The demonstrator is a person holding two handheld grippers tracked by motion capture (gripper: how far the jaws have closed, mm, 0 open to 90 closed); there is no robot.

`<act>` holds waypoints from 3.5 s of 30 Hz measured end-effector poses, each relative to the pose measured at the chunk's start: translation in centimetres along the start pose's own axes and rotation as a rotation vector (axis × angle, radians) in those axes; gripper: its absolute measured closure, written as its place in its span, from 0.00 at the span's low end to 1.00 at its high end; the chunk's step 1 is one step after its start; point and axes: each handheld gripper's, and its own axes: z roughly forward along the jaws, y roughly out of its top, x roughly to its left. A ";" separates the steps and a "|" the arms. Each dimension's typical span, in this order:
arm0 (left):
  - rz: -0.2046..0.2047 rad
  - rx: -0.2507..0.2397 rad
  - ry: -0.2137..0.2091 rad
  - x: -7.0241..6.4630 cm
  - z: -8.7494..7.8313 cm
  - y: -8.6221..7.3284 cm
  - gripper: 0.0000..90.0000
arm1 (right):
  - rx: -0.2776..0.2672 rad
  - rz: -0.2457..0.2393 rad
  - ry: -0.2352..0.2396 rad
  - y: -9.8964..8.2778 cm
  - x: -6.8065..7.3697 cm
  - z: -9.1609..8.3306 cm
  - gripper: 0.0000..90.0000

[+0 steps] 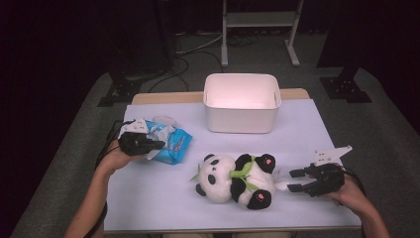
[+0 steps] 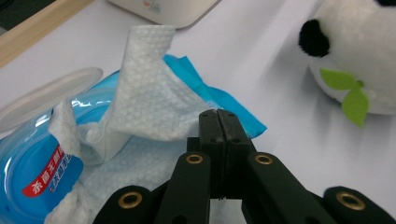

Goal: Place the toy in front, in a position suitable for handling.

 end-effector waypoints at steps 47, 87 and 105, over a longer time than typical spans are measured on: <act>0.064 -0.013 -0.178 -2.4 -0.2 2.8 1.00 | -0.003 0.001 0.008 0.1 0.1 0.0 0.44; 0.109 -0.023 -0.280 -4.3 0.7 5.5 1.00 | -0.025 -0.003 0.021 0.0 0.1 -0.3 0.45; 0.174 -0.052 -0.374 -6.1 1.2 8.6 1.00 | -0.024 0.003 0.021 0.0 0.0 -0.3 0.45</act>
